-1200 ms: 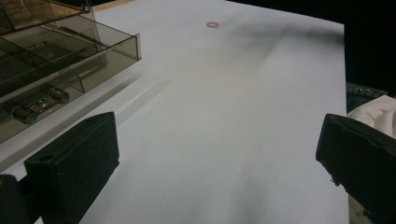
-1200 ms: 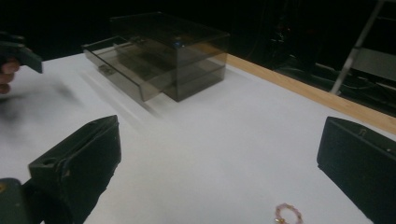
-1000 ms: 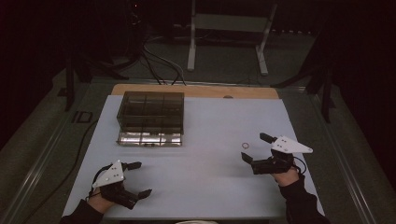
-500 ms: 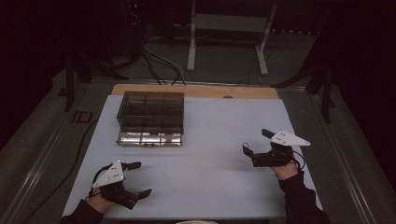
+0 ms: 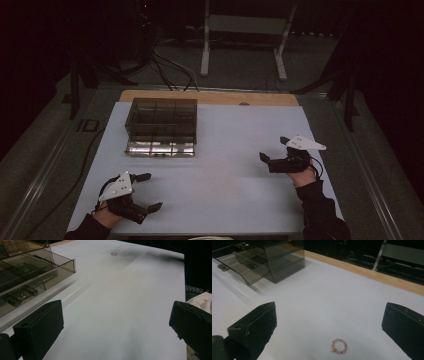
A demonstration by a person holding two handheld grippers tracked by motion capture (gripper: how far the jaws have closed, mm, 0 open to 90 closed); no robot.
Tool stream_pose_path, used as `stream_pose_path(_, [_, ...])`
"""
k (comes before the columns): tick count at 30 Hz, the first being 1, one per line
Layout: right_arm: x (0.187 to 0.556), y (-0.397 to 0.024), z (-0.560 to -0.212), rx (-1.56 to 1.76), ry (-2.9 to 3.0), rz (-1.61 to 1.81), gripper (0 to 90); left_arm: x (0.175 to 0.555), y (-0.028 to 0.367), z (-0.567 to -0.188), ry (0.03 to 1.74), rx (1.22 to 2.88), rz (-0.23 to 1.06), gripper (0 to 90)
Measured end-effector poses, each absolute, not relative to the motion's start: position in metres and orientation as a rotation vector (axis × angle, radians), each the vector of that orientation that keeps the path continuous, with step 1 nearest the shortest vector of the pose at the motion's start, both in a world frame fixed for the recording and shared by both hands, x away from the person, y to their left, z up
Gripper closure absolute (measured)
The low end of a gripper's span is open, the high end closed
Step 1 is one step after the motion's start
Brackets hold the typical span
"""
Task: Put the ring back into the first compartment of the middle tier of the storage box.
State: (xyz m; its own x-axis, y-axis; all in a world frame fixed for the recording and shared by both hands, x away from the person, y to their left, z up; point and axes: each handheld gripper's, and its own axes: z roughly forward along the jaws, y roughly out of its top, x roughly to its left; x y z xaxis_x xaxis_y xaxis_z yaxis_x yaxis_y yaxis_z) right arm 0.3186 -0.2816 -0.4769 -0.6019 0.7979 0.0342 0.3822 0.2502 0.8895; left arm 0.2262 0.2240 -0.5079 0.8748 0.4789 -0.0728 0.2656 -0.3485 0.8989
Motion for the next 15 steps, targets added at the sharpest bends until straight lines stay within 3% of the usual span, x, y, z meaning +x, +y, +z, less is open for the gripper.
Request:
stream_pose_path(8, [0.328, -0.286, -0.485, 1.143, 2.104, 1.251, 2.8, 0.226, 0.224, -0.508, 0.546, 1.950, 0.241, 0.9])
stream_pose_path(15, [0.334, -0.286, -0.494, 1.186, 2.117, 1.159, 12.9, 0.226, 0.224, -0.508, 0.548, 1.948, 0.241, 0.9])
